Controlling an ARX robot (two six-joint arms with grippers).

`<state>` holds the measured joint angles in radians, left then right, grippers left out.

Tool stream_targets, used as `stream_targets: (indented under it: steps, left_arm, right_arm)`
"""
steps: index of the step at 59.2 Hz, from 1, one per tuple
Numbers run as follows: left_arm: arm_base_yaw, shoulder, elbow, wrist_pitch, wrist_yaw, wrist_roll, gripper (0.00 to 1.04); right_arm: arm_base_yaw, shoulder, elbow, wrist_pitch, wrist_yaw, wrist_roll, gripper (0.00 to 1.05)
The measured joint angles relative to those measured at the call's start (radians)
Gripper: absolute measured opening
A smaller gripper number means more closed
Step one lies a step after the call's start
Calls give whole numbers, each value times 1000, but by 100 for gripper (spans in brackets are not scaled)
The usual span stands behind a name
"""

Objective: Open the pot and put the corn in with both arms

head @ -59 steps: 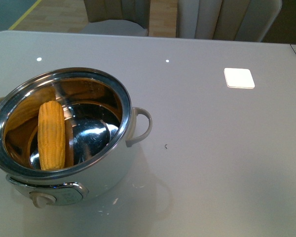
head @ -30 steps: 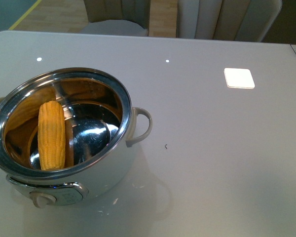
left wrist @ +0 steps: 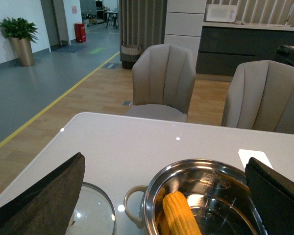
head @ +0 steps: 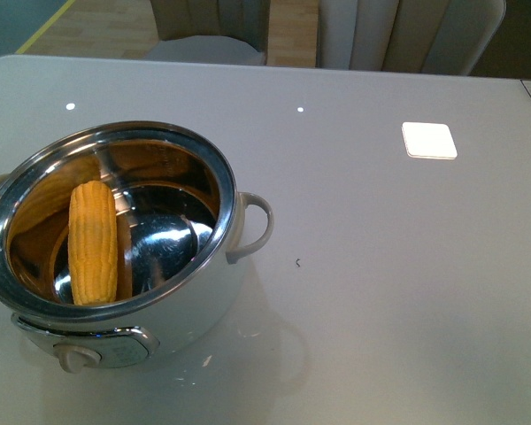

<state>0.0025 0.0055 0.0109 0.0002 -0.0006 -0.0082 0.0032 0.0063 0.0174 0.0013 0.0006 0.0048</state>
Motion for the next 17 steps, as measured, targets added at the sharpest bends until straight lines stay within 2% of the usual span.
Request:
stream_targets:
  steps: [17]
  left_arm:
    - [0,0,0,0,0,0,98]
  right_arm:
    - [0,0,0,0,0,0,96]
